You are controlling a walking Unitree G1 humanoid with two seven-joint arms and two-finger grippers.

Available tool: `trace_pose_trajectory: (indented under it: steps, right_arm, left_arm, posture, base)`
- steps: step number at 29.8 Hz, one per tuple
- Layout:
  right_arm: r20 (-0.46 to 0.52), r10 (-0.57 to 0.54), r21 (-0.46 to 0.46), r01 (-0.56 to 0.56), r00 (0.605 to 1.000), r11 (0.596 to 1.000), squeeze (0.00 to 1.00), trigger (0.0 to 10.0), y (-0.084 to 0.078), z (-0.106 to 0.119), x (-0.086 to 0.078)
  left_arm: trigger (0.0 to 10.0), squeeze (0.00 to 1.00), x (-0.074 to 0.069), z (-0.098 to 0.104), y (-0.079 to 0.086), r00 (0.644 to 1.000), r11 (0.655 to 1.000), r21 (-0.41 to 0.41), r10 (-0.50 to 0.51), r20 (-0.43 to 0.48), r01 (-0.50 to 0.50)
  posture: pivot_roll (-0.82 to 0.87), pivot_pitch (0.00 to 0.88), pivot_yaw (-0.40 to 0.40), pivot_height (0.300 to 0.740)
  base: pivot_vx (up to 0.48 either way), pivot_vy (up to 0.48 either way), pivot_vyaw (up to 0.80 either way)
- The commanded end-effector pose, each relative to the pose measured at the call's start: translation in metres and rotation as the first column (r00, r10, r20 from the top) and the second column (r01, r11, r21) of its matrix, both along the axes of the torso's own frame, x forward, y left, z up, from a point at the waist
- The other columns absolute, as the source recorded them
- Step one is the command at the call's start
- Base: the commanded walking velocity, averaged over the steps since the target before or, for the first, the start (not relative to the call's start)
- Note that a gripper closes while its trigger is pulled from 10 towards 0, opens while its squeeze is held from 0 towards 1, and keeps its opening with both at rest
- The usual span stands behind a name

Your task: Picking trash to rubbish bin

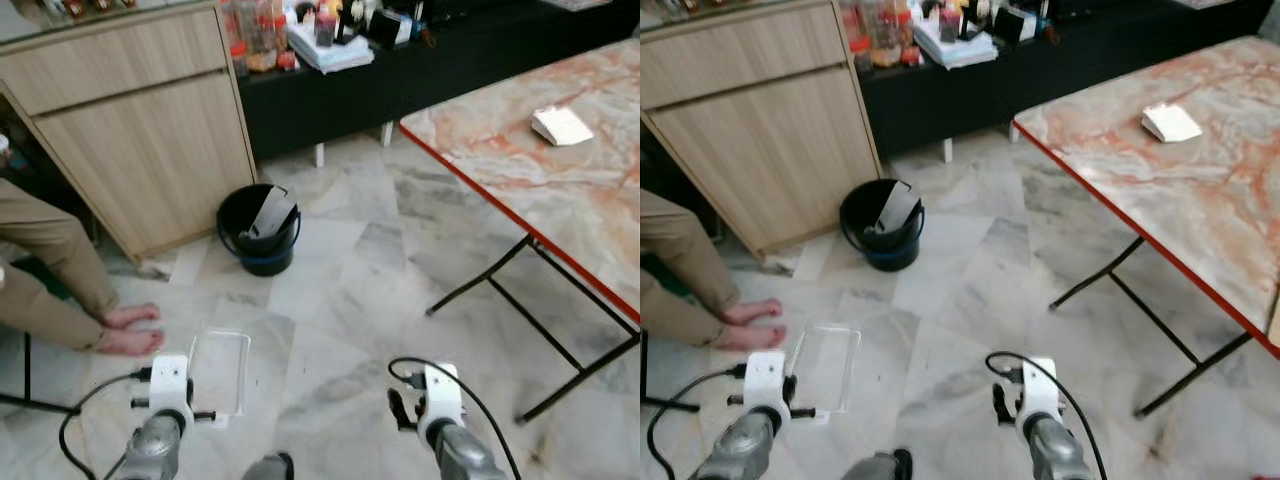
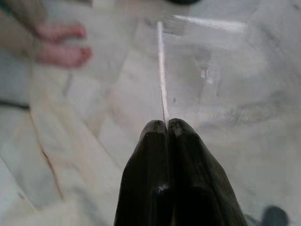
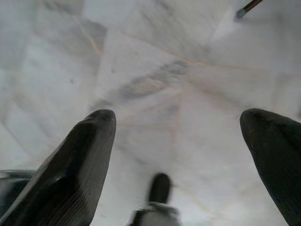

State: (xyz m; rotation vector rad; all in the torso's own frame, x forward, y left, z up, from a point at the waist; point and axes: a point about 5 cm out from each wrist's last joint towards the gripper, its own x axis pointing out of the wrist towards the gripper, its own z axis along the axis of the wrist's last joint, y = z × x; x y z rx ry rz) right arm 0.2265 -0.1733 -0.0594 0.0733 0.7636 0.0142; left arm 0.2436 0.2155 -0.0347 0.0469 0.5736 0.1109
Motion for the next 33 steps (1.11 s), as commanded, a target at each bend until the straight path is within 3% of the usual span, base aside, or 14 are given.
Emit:
trace_pose_trajectory:
  steps: [1, 8, 20, 28, 33]
  right_arm:
    - [0.003, 0.017, 0.019, -0.017, 1.000, 1.000, 0.00, 10.0, 0.012, 0.001, 0.004]
    - [-0.034, -0.002, 0.044, 0.004, 0.999, 0.999, 0.00, 10.0, 0.017, -0.003, -0.001]
    - [-0.122, -0.034, 0.032, 0.039, 0.992, 0.999, 0.00, 10.0, 0.014, -0.017, -0.025]
    - [-0.134, -0.040, 0.040, 0.046, 0.990, 0.998, 0.00, 10.0, 0.015, -0.020, -0.030]
    - [-0.127, -0.050, 0.043, 0.056, 0.991, 0.997, 0.00, 10.0, 0.016, -0.019, -0.028]
  left_arm:
    - [10.0, 0.00, -0.015, -0.010, 0.011, 0.997, 0.999, 0.017, 0.042, -0.068, -0.041]
    - [10.0, 0.00, -0.033, -0.022, 0.017, 0.982, 0.995, 0.036, 0.101, -0.162, -0.096]
    - [10.0, 0.00, -0.057, -0.034, 0.027, 0.955, 0.987, 0.083, 0.153, -0.255, -0.136]
    - [10.0, 0.00, -0.062, -0.035, 0.032, 0.949, 0.983, 0.102, 0.174, -0.261, -0.152]
    - [10.0, 0.00, -0.062, -0.035, 0.034, 0.949, 0.983, 0.112, 0.173, -0.263, -0.148]
  posture:
    - [0.11, 0.169, -0.031, 0.740]
    - [0.11, 0.171, -0.034, 0.740]
    - [0.11, 0.173, -0.013, 0.740]
    - [0.11, 0.166, 0.002, 0.740]
    - [0.11, 0.162, 0.007, 0.740]
  base:
    - [0.000, 0.000, 0.80]
    - [0.000, 0.000, 0.11]
    - [0.346, 0.000, 0.00]
    - [0.413, 0.000, 0.00]
    - [0.424, 0.000, -0.80]
